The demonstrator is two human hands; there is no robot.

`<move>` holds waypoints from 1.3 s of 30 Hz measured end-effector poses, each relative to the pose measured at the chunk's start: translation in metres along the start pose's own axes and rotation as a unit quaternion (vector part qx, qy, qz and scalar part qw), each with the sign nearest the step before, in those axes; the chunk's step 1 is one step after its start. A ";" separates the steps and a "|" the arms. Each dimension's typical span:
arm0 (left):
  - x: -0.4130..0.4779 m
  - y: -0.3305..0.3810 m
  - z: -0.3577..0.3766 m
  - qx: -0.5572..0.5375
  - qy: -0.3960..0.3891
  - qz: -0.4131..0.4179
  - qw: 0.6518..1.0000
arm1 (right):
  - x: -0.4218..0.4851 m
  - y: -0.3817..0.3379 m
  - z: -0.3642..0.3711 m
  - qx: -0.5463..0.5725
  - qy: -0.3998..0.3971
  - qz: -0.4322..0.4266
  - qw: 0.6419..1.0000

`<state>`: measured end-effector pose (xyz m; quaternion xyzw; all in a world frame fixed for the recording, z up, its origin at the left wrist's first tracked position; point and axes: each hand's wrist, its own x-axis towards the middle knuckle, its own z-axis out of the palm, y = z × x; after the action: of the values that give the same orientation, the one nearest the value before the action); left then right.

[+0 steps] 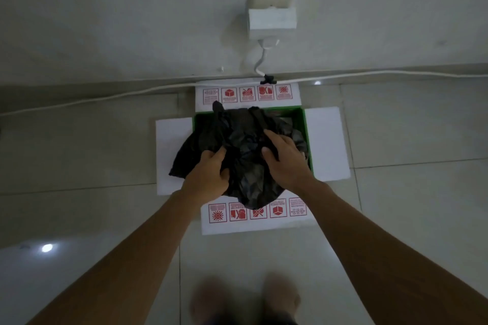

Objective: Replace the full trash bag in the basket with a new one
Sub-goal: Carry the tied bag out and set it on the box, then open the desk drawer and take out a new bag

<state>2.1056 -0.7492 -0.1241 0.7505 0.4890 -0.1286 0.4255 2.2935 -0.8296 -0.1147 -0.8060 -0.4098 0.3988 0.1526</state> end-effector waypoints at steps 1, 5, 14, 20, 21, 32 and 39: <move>-0.011 0.008 -0.012 0.008 0.016 0.000 1.000 | -0.010 -0.009 -0.012 0.006 0.011 0.000 1.000; -0.076 0.057 -0.076 0.010 0.032 0.024 0.999 | -0.069 -0.066 -0.074 0.049 0.046 -0.010 0.998; -0.279 0.215 -0.251 -0.036 0.104 0.155 0.982 | -0.258 -0.234 -0.253 0.131 0.157 -0.102 0.974; -0.421 0.312 -0.338 -0.006 0.212 0.227 0.951 | -0.380 -0.321 -0.373 0.120 0.200 -0.193 0.953; -0.446 0.326 -0.349 -0.002 0.229 0.239 0.944 | -0.400 -0.333 -0.389 0.119 0.210 -0.209 0.948; -0.679 0.385 -0.399 0.021 0.373 0.278 0.885 | -0.594 -0.433 -0.457 0.107 0.220 -0.375 0.894; -0.803 0.271 -0.406 0.009 0.439 0.185 0.879 | -0.660 -0.520 -0.366 0.096 0.133 -0.459 0.873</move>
<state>1.8510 -0.9840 0.7496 0.8106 0.4766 0.2908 0.1769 2.0663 -0.9953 0.7575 -0.5543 -0.6692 0.2100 0.4481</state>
